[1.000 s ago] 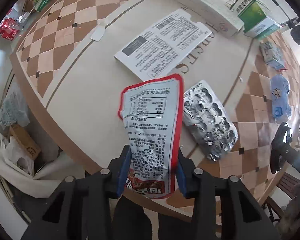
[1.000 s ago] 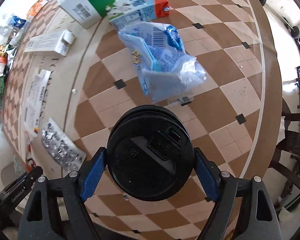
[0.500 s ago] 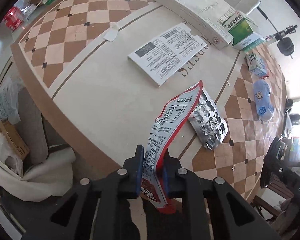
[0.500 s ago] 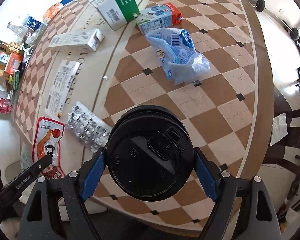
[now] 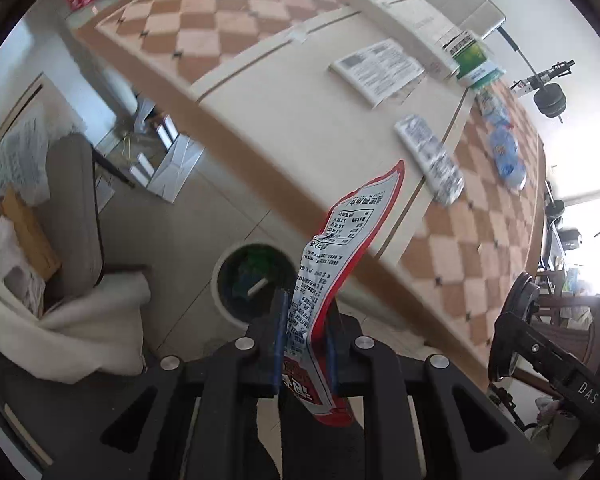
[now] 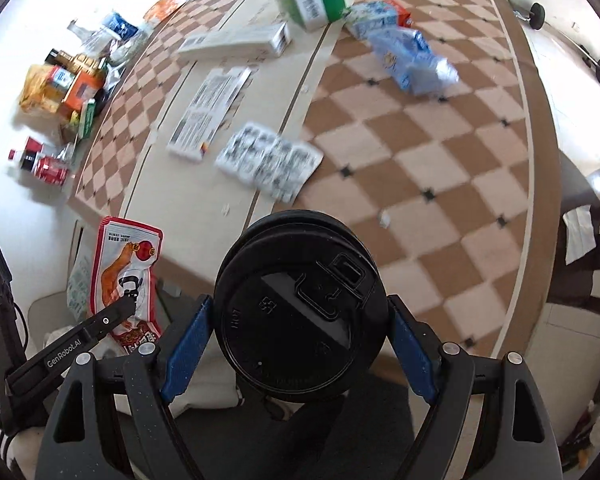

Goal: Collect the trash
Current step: 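Carry wrapper and black lid to the bin and release both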

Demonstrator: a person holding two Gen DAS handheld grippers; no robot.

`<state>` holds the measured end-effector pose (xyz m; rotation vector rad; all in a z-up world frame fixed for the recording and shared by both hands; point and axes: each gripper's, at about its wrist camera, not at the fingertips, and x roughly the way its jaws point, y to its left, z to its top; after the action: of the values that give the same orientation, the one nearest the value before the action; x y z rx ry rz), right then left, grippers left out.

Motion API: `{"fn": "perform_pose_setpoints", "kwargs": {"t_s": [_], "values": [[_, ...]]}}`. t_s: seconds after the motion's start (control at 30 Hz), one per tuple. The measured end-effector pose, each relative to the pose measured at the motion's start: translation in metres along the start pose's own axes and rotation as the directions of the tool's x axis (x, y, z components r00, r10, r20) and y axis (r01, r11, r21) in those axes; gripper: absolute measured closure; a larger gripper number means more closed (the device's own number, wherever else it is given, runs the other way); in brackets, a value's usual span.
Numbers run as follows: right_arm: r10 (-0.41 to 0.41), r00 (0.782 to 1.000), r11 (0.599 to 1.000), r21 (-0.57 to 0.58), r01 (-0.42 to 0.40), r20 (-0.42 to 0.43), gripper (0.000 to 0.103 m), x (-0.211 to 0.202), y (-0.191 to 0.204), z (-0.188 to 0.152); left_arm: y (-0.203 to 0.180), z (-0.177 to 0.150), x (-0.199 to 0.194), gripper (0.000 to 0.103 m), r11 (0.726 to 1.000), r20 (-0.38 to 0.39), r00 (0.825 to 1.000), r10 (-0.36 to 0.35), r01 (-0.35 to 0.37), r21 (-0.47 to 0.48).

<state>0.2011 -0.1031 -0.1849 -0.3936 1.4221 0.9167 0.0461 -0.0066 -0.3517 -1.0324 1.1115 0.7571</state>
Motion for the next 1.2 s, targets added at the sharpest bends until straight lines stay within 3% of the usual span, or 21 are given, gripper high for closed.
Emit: {"fn": "perform_pose_setpoints", "kwargs": {"t_s": [0.13, 0.37, 0.63, 0.83, 0.9, 0.93, 0.97, 1.03, 1.1, 1.17, 1.2], "values": [[0.003, 0.998, 1.000, 0.000, -0.003, -0.069, 0.017, 0.037, 0.012, -0.056, 0.035, -0.024, 0.035, 0.090, 1.000, -0.080, 0.997, 0.009, -0.010, -0.019], [-0.058, 0.971, 0.998, -0.004, 0.059, -0.231, 0.017, 0.167, 0.008, -0.131, 0.089, -0.030, 0.161, 0.090, 0.995, -0.230, 0.973, 0.004, -0.028, -0.101], [-0.093, 0.953, 0.995, 0.008, 0.099, -0.288, 0.017, 0.338, -0.024, -0.143, 0.120, -0.014, 0.307, 0.086, 0.987, -0.328, 0.943, -0.056, 0.003, -0.159], [-0.091, 0.941, 0.995, 0.010, 0.100, -0.327, 0.015, 0.426, -0.046, -0.135, 0.121, -0.012, 0.353, 0.083, 0.994, -0.372, 0.927, -0.044, 0.003, -0.108], [-0.088, 0.937, 0.996, -0.005, 0.091, -0.337, 0.012, 0.446, -0.048, -0.134, 0.121, -0.013, 0.358, 0.077, 0.996, -0.376, 0.926, -0.018, -0.016, -0.087], [-0.090, 0.935, 0.996, -0.009, 0.092, -0.344, 0.012, 0.455, -0.050, -0.133, 0.121, -0.013, 0.358, 0.064, 0.997, -0.372, 0.928, -0.007, -0.024, -0.077], [-0.089, 0.931, 0.996, -0.012, 0.091, -0.353, 0.011, 0.461, -0.051, -0.133, 0.121, -0.014, 0.356, 0.042, 0.997, -0.366, 0.931, 0.007, -0.034, -0.066], [-0.095, 0.925, 0.995, -0.016, 0.095, -0.368, 0.009, 0.470, -0.052, -0.133, 0.122, -0.016, 0.351, 0.021, 0.997, -0.346, 0.937, 0.047, -0.065, -0.041], [-0.098, 0.923, 0.995, -0.019, 0.098, -0.373, 0.000, 0.476, -0.051, -0.133, 0.125, -0.020, 0.348, 0.018, 0.995, -0.324, 0.942, 0.091, -0.102, -0.017], [-0.110, 0.922, 0.994, -0.025, 0.109, -0.372, 0.000, 0.478, -0.051, -0.134, 0.126, -0.024, 0.342, 0.000, 0.989, -0.311, 0.940, 0.142, -0.145, 0.013], [-0.120, 0.922, 0.993, -0.033, 0.116, -0.368, 0.000, 0.476, -0.051, -0.134, 0.127, -0.025, 0.340, 0.000, 0.985, -0.300, 0.939, 0.169, -0.168, 0.029]]}}
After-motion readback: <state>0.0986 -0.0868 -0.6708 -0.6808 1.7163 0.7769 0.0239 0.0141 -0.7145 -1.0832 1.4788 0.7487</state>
